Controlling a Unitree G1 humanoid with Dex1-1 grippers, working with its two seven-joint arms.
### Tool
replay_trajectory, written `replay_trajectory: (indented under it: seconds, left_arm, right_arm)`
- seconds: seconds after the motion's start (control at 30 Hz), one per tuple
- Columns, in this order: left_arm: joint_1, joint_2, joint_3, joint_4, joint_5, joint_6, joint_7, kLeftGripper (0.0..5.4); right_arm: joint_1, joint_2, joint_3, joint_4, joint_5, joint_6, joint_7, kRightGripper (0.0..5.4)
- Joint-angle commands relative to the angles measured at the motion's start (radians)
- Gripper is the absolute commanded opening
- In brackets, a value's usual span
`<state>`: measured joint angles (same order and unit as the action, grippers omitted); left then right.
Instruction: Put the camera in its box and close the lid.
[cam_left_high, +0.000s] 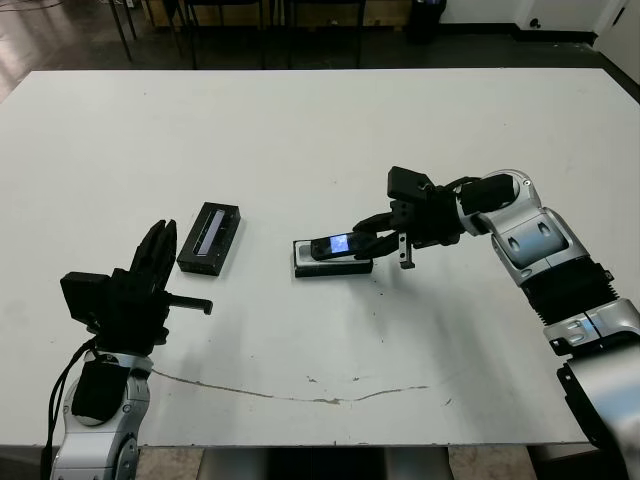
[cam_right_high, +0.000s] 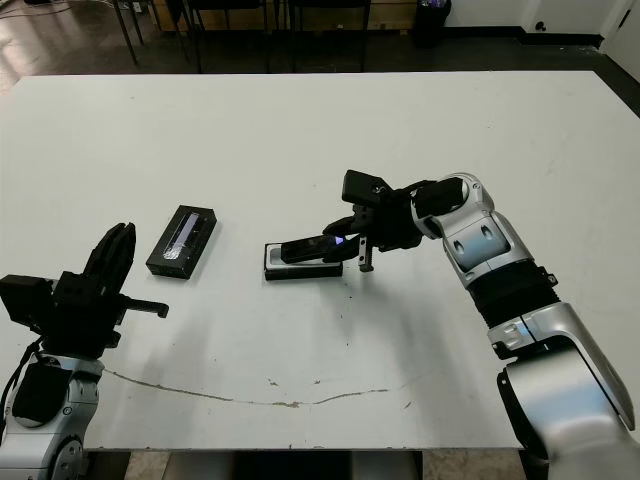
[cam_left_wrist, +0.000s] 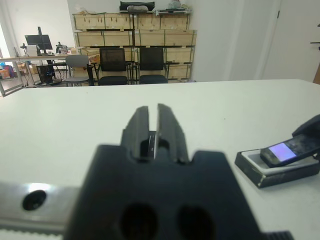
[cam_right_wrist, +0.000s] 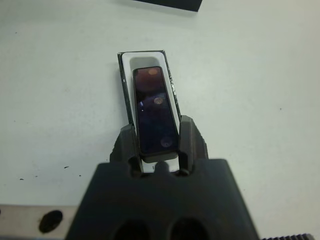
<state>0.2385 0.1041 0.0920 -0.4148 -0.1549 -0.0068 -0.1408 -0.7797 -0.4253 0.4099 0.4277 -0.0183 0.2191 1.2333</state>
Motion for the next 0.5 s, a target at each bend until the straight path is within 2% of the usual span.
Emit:
replay_trajectory:
  seconds: [0.03, 0.5]
  left_arm:
    - [0.013, -0.002, -0.006, 0.008, 0.010, 0.014, 0.007, 0.00]
    - [0.017, -0.004, -0.013, 0.014, 0.010, 0.005, 0.010, 0.00]
  right_arm:
    - [0.007, 0.006, 0.009, 0.012, -0.008, 0.005, 0.011, 0.07]
    - [-0.002, 0.047, 0.013, 0.043, -0.012, 0.018, 0.004, 0.07]
